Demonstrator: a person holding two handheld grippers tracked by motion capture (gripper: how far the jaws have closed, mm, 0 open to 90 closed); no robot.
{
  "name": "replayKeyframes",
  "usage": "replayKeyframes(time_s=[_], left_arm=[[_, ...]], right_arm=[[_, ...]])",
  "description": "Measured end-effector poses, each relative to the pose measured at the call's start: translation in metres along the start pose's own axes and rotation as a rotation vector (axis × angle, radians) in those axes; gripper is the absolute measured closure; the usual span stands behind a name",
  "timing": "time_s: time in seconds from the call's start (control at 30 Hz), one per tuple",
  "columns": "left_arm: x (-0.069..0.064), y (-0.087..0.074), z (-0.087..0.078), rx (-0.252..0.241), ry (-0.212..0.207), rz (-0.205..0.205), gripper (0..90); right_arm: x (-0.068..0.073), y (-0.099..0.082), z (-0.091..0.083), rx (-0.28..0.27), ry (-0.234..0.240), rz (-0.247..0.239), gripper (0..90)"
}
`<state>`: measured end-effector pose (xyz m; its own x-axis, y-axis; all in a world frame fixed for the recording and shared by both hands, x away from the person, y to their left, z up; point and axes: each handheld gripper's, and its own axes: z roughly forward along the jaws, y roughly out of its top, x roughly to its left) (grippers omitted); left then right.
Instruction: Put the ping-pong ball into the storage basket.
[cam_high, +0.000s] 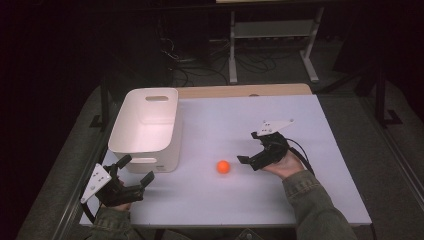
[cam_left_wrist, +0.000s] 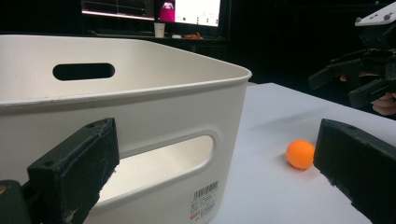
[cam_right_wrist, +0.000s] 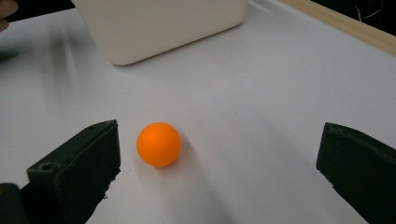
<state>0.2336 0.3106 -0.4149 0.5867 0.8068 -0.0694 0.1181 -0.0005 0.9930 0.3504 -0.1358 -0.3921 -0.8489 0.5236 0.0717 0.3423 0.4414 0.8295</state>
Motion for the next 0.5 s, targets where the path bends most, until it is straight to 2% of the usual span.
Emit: replayKeyframes(time_s=[0.5], left_arm=[[0.0,0.0,0.0,0.0,0.0,0.002,0.0]], right_arm=[[0.006,0.005,0.017,0.023,0.036,-0.021,0.0]])
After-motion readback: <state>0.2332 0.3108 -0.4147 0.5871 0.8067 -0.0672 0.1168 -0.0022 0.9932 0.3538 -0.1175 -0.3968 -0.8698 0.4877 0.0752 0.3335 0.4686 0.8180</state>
